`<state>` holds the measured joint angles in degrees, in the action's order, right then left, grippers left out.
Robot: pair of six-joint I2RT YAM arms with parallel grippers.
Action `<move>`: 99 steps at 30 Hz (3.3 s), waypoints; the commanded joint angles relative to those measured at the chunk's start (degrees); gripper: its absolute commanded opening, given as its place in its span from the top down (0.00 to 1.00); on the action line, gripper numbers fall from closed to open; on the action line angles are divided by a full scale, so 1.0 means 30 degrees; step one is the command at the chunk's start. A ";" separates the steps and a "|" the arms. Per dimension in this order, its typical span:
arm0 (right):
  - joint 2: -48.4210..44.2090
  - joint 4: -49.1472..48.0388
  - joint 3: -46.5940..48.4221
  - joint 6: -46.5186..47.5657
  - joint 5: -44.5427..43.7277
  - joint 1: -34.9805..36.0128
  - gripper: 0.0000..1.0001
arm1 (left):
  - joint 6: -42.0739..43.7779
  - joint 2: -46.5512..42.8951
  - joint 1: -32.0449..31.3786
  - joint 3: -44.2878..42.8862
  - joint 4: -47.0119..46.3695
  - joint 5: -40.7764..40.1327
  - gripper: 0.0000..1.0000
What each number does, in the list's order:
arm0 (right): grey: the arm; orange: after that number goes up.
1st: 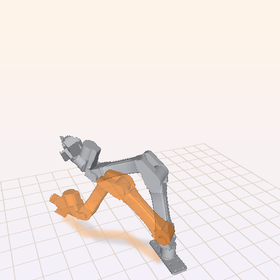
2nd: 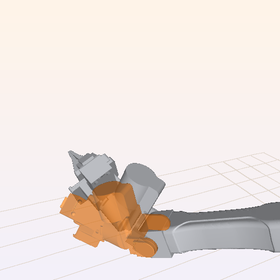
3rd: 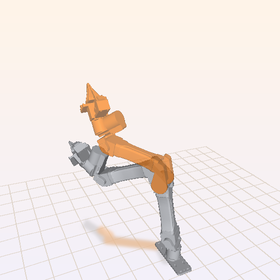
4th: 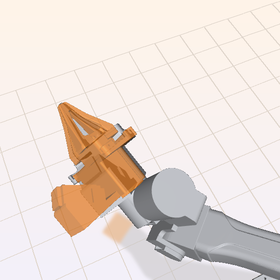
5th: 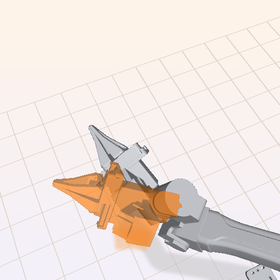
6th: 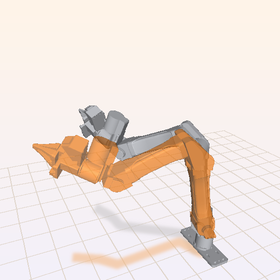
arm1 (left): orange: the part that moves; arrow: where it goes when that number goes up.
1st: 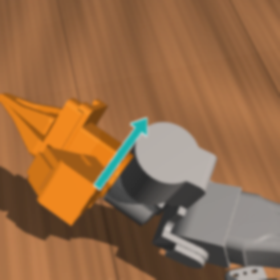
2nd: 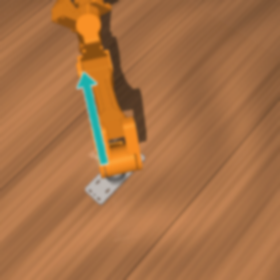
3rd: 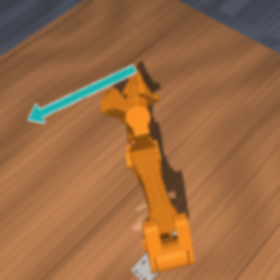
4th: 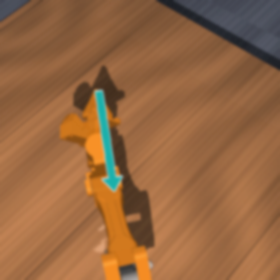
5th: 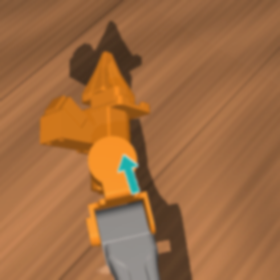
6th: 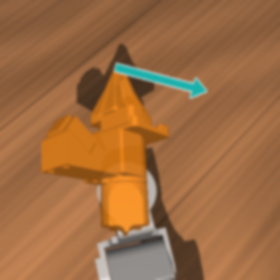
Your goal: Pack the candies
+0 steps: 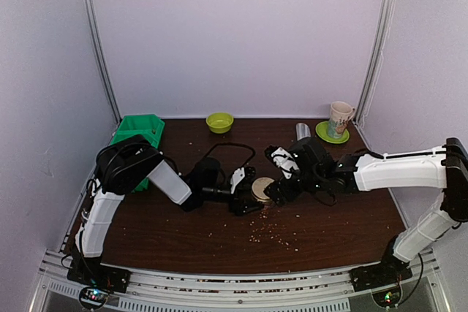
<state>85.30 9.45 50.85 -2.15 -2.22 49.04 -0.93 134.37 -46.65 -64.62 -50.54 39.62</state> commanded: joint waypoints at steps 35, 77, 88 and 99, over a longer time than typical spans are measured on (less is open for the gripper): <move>0.2254 0.0548 0.1002 0.8315 0.6994 -0.0370 0.01 | 0.3202 0.1206 -0.0551 0.0889 0.4738 0.5953 0.19; 0.2647 0.1573 0.0894 0.7713 0.7552 -0.0202 0.03 | 0.3098 0.1461 -0.0562 0.0400 0.5408 0.5163 0.19; 0.2408 0.1161 0.0687 0.7095 0.7200 -0.0193 0.14 | 0.2929 0.1526 -0.0569 0.0315 0.5448 0.4648 0.20; 0.2376 0.0173 0.0277 0.4978 0.6413 -0.0148 0.23 | 0.1599 0.1771 -0.0221 0.0018 0.5263 0.2671 0.22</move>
<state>92.97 11.77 52.93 18.74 20.34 48.14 9.23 134.58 -47.31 -65.58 -44.51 56.55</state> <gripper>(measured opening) 0.862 0.789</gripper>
